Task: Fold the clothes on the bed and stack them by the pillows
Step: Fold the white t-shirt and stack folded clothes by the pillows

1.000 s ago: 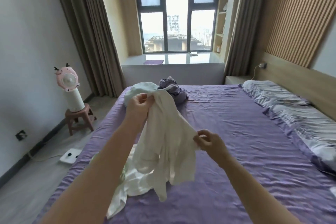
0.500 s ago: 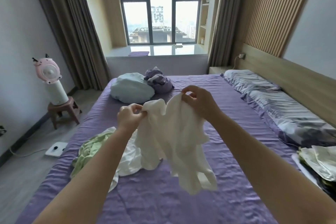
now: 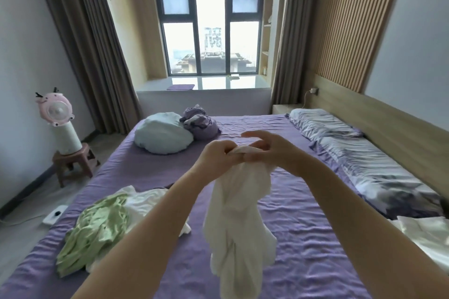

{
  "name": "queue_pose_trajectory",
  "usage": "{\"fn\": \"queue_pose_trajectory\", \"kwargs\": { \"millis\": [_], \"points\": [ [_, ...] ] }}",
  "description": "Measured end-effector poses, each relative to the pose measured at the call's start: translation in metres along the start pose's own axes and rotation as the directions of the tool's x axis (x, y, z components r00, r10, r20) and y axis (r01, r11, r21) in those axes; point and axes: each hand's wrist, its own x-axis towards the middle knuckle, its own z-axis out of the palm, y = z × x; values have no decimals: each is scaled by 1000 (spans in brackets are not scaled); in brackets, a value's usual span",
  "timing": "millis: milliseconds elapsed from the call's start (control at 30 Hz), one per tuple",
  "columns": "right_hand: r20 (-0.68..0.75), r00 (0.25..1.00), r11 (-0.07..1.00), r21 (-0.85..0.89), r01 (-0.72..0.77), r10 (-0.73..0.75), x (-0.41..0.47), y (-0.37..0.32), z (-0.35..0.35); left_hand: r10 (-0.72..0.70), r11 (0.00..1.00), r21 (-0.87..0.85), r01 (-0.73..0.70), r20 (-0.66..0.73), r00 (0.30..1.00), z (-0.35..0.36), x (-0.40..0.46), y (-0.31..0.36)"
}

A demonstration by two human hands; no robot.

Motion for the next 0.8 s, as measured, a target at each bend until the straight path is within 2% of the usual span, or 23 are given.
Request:
{"fn": "queue_pose_trajectory", "kwargs": {
  "millis": [67, 167, 267, 300, 367, 433, 500, 567, 667, 733, 800],
  "points": [
    [51, 998, 999, 36, -33, 31, -12, 23, -27, -6, 998, -69, 0, -90, 996, 17, 19, 16],
    [112, 991, 988, 133, -83, 68, -27, 58, -61, -90, 972, -230, 44, -191, 977, 33, 44, 36],
    [292, 956, 956, 267, -123, 41, -36, 88, -72, -256, 896, -424, 133, -248, 934, 45, 61, 49],
    [313, 949, 933, 333, -134, 25, -36, 97, -70, -324, 853, -497, 162, -258, 910, 50, 66, 51],
    [212, 976, 916, 383, -123, 43, -33, 112, -65, -441, 782, -589, 204, -293, 848, 54, 73, 49],
    [5, 997, 926, 370, -76, 80, -26, 119, -67, -507, 745, -627, 225, -315, 802, 55, 73, 42],
    [-140, 984, 911, 411, -44, 111, -19, 120, -77, -536, 752, -612, 245, -350, 769, 55, 68, 30],
    [-200, 973, 908, 417, -21, 114, -11, 117, -89, -563, 771, -567, 289, -396, 725, 54, 57, 20],
    [-158, 986, 902, 430, 27, 46, 4, 105, -99, -614, 771, -495, 399, -413, 673, 54, 38, 6],
    [-121, 992, 886, 462, 32, 27, 15, 96, -97, -633, 768, -411, 491, -369, 680, 55, 26, -1],
    [-80, 997, 892, 451, 36, 0, 25, 87, -92, -608, 793, -224, 566, -352, 712, 57, 15, -7]
  ]
}}
